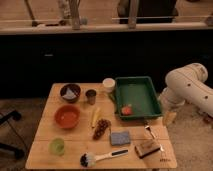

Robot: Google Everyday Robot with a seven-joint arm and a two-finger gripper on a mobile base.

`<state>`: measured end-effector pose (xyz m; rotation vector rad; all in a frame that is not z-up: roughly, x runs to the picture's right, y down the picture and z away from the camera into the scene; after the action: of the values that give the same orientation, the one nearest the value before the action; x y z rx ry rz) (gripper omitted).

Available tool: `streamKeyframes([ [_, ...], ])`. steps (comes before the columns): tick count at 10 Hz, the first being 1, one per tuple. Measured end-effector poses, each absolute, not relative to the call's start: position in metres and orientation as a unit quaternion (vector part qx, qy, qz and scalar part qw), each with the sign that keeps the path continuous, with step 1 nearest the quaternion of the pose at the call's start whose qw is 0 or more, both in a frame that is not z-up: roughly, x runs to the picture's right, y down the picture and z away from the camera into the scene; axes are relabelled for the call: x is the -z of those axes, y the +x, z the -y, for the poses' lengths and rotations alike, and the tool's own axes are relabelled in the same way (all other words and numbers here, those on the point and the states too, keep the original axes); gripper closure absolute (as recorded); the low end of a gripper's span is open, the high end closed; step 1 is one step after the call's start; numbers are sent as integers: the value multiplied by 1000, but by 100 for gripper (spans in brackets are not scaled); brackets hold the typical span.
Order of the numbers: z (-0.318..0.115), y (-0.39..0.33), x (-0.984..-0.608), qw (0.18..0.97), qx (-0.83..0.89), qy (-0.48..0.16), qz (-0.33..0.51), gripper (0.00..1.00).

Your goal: Place sponge in red bowl

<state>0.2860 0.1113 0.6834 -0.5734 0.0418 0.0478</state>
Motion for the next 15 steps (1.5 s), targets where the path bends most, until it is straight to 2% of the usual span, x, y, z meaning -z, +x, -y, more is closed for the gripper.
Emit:
streamKeyframes([
  [15,-115,284,-683,958,-17,-285,-20,20],
])
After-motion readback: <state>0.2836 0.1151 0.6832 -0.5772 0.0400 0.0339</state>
